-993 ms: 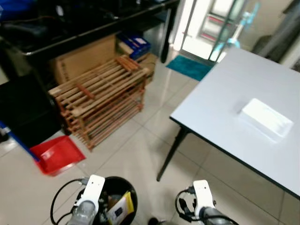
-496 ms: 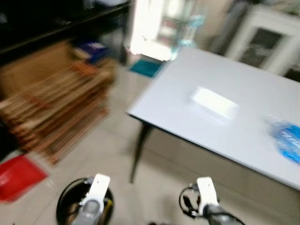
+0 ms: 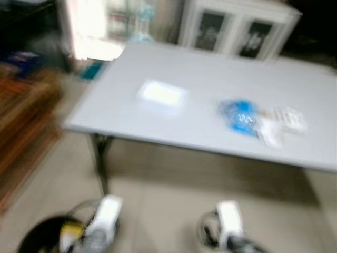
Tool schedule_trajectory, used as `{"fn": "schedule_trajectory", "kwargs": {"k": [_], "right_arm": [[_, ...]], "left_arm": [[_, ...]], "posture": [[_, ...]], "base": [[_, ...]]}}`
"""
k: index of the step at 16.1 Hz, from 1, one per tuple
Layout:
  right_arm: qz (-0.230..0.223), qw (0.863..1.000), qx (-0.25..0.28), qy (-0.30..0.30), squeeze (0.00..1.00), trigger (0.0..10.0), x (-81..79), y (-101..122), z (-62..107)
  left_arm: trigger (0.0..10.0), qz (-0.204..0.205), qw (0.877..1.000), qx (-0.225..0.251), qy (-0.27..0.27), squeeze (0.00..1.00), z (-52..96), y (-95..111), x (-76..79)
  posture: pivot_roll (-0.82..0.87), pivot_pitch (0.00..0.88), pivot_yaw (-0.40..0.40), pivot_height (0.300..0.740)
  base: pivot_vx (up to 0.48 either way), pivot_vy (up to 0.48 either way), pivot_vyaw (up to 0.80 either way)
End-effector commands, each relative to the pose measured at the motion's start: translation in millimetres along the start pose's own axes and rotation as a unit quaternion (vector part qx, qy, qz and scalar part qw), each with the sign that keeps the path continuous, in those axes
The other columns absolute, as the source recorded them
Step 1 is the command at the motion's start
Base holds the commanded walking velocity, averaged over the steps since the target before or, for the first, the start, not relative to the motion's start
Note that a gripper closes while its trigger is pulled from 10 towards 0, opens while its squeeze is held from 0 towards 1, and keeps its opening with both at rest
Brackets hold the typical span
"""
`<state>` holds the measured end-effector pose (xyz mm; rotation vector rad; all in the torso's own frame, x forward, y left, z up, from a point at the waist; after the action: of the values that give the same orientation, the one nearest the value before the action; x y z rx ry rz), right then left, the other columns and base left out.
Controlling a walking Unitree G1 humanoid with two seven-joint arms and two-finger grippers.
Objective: Picking trash to rubbish bin
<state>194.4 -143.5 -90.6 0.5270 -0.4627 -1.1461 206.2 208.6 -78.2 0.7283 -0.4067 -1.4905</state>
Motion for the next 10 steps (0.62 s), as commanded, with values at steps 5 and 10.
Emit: {"fn": "schedule_trajectory", "kwargs": {"k": [5, 10], "right_arm": [[0.005, 1.0, -0.008, -0.007, 0.0, 10.0, 7.6, -4.0, 1.6], [-0.001, 1.0, -0.002, -0.008, 0.0, 10.0, 7.9, -3.5, 1.8]], "left_arm": [[10.0, 0.002, 1.0, 0.004, -0.004, 0.0, -0.1, 2.1, 6.6], [10.0, 0.002, 1.0, 0.002, -0.005, 0.0, 0.1, 1.3, 7.2]], "posture": [[0.02, 0.08, -0.08, 0.74], [0.02, 0.081, -0.081, 0.74]], "base": [[0.0, 0.0, -0.75], [0.0, 0.0, -0.26]]}}
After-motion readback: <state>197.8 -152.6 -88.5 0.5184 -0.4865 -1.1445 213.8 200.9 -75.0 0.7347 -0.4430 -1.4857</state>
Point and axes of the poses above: a point about 5 cm out from each wrist's last joint towards the gripper, its own z axis pointing back from the gripper into the wrist, its own y axis along the axis of the wrist's last joint, x = y × z, the point moved 1 cm from there along -z, pointing out of the wrist towards the gripper, and after that the axes turned 15 degrees about z, right-handed, at the moved point
